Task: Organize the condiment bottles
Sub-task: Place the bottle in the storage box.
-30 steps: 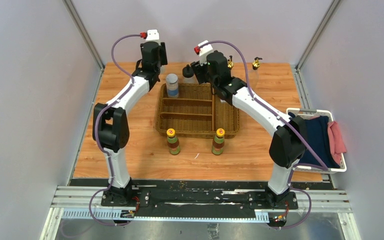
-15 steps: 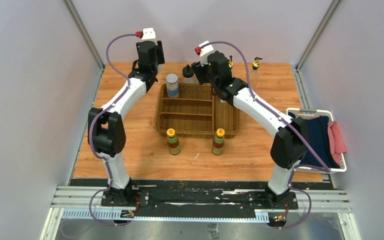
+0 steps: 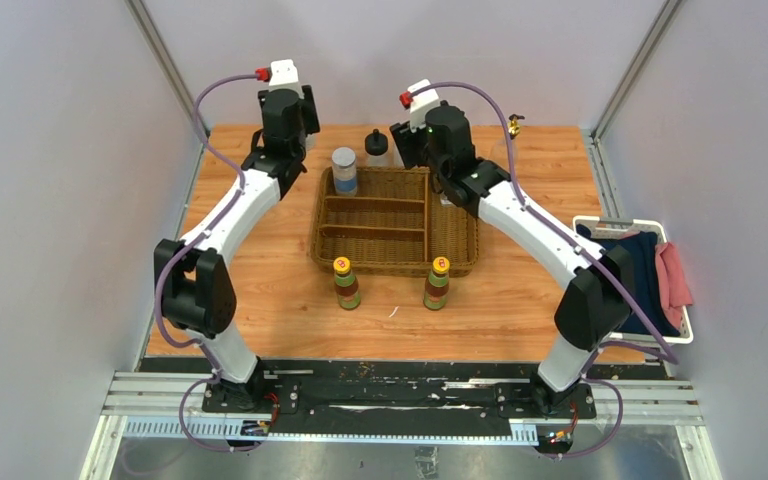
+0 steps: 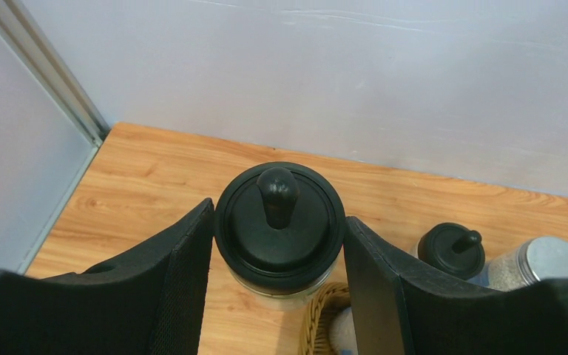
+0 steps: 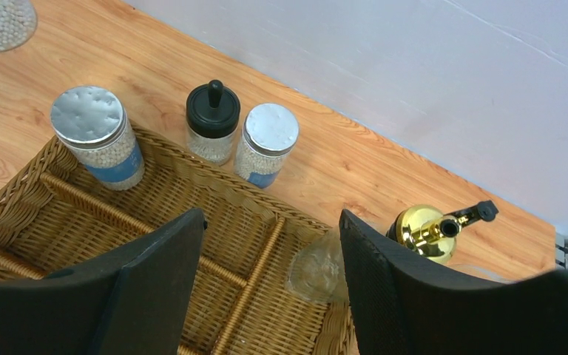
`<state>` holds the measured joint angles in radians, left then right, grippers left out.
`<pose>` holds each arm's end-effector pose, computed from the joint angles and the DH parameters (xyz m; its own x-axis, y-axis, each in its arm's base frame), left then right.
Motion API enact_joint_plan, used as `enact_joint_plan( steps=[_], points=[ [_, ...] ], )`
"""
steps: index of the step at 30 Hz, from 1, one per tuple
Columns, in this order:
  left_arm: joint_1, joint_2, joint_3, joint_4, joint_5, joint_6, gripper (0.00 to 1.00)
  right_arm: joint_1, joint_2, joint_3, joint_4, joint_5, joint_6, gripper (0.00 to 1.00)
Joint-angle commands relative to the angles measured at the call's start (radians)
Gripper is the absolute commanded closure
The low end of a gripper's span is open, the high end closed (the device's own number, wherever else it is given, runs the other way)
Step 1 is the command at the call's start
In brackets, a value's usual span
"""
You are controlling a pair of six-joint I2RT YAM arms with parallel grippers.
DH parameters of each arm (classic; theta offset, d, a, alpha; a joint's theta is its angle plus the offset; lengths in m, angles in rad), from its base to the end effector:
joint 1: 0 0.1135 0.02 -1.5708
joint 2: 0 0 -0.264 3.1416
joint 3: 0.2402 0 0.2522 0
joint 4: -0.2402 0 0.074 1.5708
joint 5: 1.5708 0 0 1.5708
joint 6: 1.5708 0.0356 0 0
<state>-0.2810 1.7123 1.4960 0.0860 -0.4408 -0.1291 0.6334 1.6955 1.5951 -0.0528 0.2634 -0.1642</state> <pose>0.4026 -0.1004 0.3671 -0.1038 -0.0912 -0.9904 -0.1704 0.9827 -0.0727 0.3357 0.2350 0.3941 -0.0618 -0.2412 -0.9685 -0.3793 0.9032 -0.2007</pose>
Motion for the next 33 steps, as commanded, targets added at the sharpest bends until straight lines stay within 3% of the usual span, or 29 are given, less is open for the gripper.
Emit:
enact_joint_plan(
  steps=[1, 21, 33],
  points=[
    [-0.023, -0.102, -0.044, 0.07, -0.046, -0.012, 1.0, 0.017, -0.057, -0.035, -0.009, 0.025, 0.029, 0.3],
    [-0.188, -0.391, -0.335, 0.032, -0.159, -0.055, 1.0, 0.059, -0.211, -0.194, -0.033, 0.087, 0.088, 0.3],
    [-0.282, -0.445, -0.469, 0.034, -0.212, -0.086, 1.0, 0.068, -0.279, -0.299, -0.012, 0.102, 0.11, 0.3]
  ],
)
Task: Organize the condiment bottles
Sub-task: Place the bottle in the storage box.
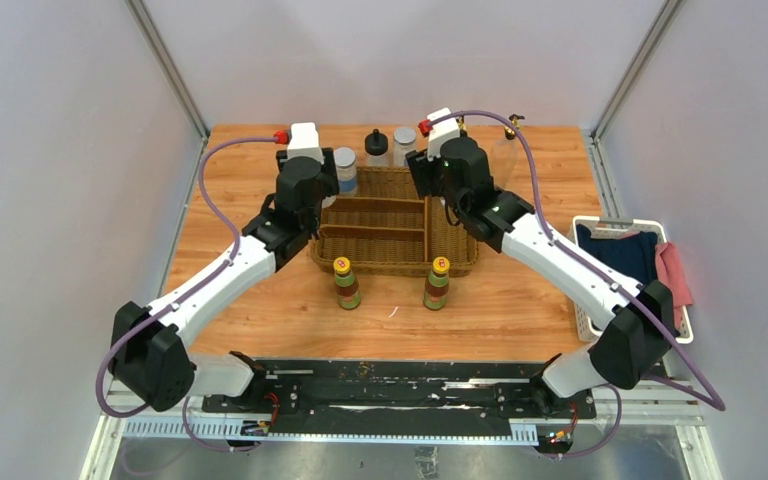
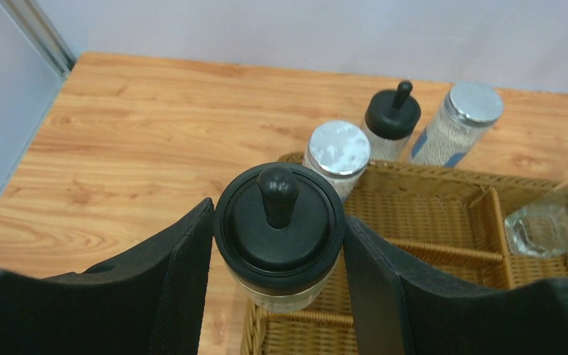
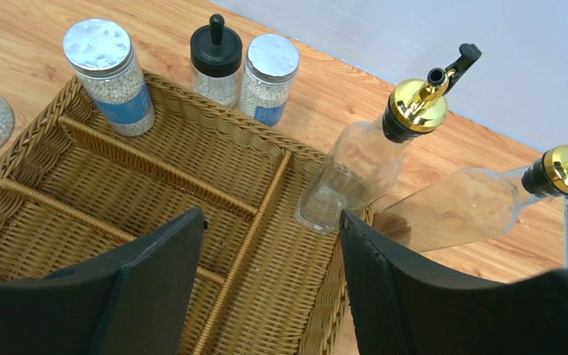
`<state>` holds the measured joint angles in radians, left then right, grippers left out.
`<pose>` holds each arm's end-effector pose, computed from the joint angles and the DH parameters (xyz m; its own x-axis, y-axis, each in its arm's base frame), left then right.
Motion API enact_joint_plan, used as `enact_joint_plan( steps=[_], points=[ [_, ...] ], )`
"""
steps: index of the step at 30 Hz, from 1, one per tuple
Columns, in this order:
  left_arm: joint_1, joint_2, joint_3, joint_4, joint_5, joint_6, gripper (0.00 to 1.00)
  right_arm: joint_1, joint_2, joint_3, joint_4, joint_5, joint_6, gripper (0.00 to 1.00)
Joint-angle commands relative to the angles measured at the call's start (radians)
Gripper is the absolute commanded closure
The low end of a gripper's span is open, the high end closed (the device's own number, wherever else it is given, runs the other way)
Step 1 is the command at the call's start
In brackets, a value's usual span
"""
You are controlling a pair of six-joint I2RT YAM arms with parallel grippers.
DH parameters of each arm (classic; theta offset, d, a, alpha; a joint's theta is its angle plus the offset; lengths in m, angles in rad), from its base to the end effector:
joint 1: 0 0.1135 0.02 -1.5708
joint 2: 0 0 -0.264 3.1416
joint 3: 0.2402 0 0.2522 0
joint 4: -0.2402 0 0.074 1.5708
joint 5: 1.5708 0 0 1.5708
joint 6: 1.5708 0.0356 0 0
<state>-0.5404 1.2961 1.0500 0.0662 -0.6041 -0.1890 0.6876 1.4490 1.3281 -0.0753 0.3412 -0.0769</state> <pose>0.2696 -0.1381 0.3476 -0.1402 -0.0962 -0.9854 -0.0836 0.9929 -0.0850 0.2733 0.2090 0.3846 -0.1237 -0.1953 -0.9729 -0.3550 0.9243 -0.1404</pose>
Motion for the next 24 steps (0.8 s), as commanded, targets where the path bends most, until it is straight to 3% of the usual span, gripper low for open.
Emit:
enact_joint_plan(
  steps=[1, 24],
  points=[
    [-0.024, -0.028, -0.029, 0.053, -0.047, -0.03, 1.0, 0.015, -0.036, -0.041, 0.013, 0.023, 0.025, 0.3],
    [-0.062, 0.137, -0.081, 0.134, -0.048, -0.091, 1.0, 0.015, -0.008, -0.083, 0.063, 0.025, 0.011, 0.3]
  ],
)
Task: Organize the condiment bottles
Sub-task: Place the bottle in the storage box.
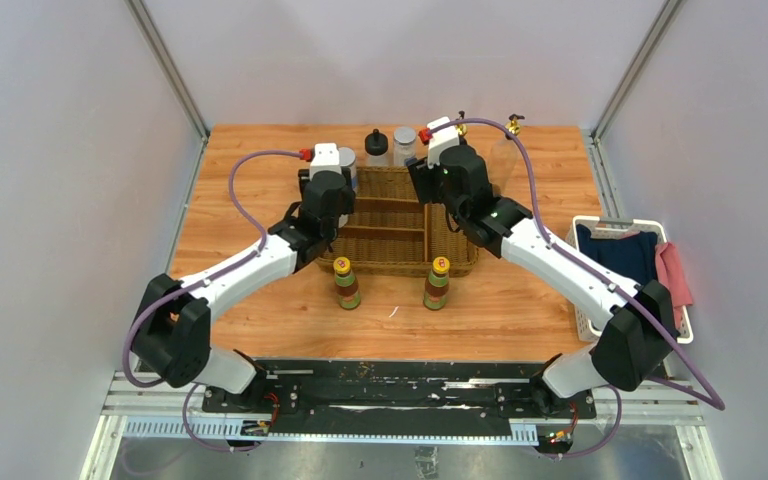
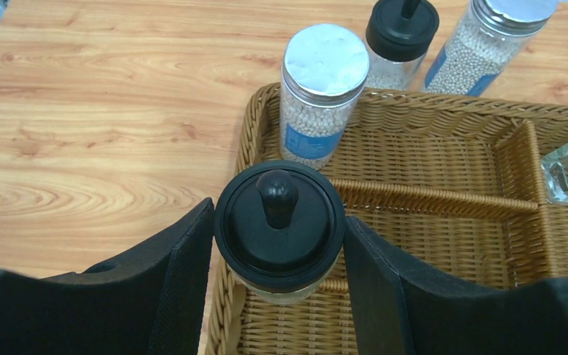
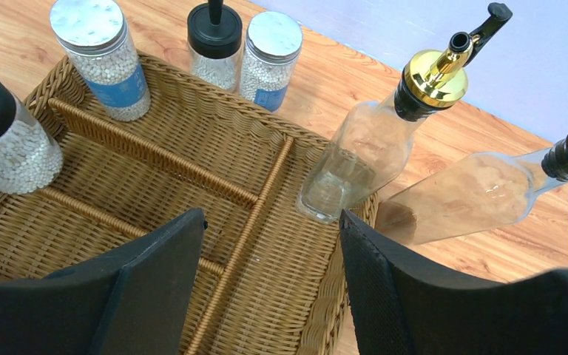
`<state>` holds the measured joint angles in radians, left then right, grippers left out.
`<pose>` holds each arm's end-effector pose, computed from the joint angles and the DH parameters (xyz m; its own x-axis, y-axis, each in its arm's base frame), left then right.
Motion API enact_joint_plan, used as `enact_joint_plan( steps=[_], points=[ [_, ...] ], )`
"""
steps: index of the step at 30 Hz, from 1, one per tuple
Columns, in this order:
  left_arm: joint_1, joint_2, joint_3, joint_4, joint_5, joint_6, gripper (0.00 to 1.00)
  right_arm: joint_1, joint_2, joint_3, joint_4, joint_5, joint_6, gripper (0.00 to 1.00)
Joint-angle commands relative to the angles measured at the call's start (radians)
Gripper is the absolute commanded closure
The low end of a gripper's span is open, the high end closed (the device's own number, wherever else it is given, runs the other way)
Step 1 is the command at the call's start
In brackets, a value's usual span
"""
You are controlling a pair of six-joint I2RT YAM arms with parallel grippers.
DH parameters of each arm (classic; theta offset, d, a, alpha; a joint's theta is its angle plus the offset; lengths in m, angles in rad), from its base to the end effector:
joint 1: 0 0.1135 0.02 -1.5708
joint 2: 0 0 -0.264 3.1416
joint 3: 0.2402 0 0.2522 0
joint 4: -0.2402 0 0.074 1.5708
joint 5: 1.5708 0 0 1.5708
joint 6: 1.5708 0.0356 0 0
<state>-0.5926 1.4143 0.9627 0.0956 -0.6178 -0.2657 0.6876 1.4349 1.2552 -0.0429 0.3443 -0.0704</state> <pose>0.2786 -0.1627 0.2854 -0.2802 -0.0693 -0.9574 -0.0711 0.9961 -0.0513 0.2710 0.2070 0.3666 -0.1461 -0.2056 -0.9677 -0.3542 0.9242 -0.1429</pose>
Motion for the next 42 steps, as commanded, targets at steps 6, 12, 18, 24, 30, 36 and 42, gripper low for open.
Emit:
enact_joint_plan(
  steps=[6, 12, 18, 24, 30, 36, 42],
  points=[
    [-0.01, 0.064, 0.024, 0.133, -0.033, -0.003, 1.0, 0.015, 0.028, 0.003, 0.034, 0.025, -0.007, 0.29],
    [-0.01, 0.09, 0.032, 0.153, -0.043, 0.006, 1.0, 0.014, 0.043, 0.014, 0.035, 0.027, -0.015, 0.29],
    [-0.008, 0.106, 0.031, 0.174, -0.051, 0.014, 1.0, 0.015, 0.06, 0.027, 0.035, 0.028, -0.023, 0.29],
    [-0.008, 0.119, 0.034, 0.191, -0.064, 0.027, 1.0, 0.014, 0.075, 0.036, 0.035, 0.028, -0.029, 0.29],
    [-0.002, 0.127, 0.015, 0.225, -0.064, 0.027, 1.0, 0.013, 0.095, 0.047, 0.035, 0.026, -0.034, 0.29],
    [0.006, 0.119, 0.016, 0.232, -0.066, 0.029, 1.0, 0.012, 0.111, 0.063, 0.034, 0.022, -0.037, 0.29],
    [0.011, 0.126, 0.005, 0.246, -0.069, 0.026, 1.0, 0.012, 0.126, 0.066, 0.035, 0.02, -0.037, 0.29]
  ],
)
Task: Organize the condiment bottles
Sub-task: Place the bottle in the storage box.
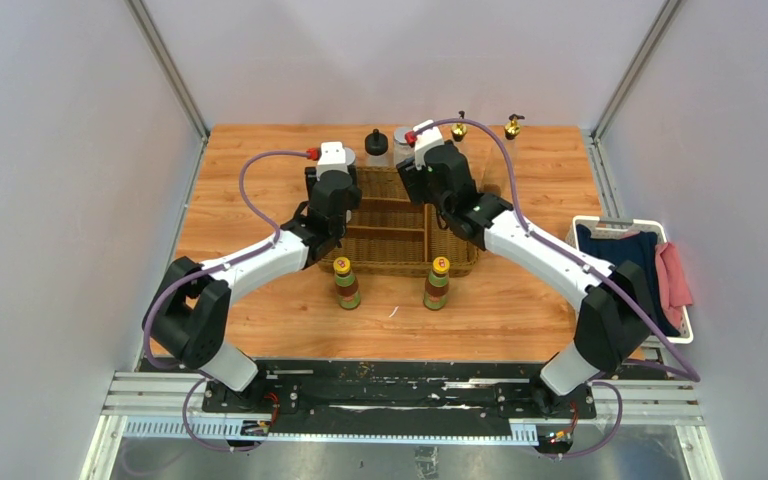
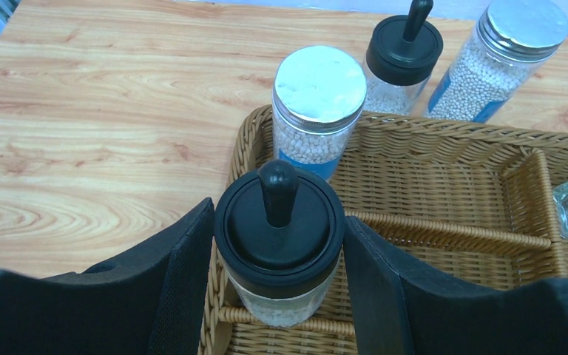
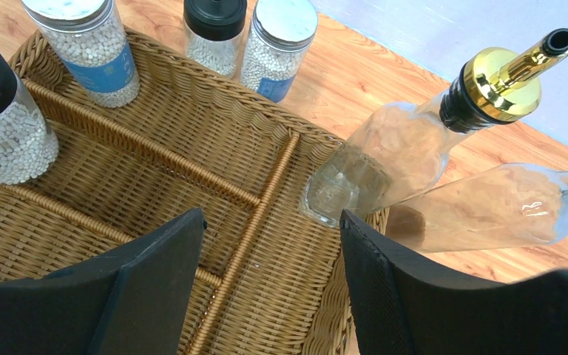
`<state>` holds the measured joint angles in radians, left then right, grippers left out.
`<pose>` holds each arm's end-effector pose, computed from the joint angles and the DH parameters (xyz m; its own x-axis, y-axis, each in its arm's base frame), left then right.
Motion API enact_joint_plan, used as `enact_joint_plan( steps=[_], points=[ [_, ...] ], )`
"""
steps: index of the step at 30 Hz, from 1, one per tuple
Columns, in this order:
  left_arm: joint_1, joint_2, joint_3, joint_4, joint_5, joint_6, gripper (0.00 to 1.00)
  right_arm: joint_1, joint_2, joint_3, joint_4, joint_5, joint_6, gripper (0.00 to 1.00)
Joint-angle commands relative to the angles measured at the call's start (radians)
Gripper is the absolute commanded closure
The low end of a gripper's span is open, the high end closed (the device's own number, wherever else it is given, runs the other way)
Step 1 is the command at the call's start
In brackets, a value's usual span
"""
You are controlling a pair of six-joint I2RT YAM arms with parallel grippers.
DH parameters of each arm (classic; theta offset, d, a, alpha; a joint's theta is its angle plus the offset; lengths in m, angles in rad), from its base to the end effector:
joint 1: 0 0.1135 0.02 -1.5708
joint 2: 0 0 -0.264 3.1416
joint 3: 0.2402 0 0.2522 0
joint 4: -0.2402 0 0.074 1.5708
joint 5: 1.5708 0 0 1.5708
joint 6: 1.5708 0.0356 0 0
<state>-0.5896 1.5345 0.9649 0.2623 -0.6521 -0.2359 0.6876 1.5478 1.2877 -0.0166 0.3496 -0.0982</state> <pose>0.3001 -0.1747 0.2648 -0.2354 -0.0660 -0.9697 -0.0965 0.9943 -0.0443 0.2932 0.2251 0.3431 -0.1766 -0.2642 -0.9482 -0.3607 0.9137 -0.1874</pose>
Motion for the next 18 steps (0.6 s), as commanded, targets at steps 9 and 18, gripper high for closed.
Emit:
enact_joint_plan(
  steps=[9, 18],
  points=[
    [0.017, 0.028, 0.007, 0.095, -0.026, -0.006, 1.0, 0.005, 0.026, 0.038, 0.008, 0.013, -0.012, 0.29],
    [0.029, 0.054, -0.029, 0.126, -0.013, -0.033, 1.0, 0.003, 0.046, 0.042, 0.008, 0.004, -0.011, 0.29]
  ],
)
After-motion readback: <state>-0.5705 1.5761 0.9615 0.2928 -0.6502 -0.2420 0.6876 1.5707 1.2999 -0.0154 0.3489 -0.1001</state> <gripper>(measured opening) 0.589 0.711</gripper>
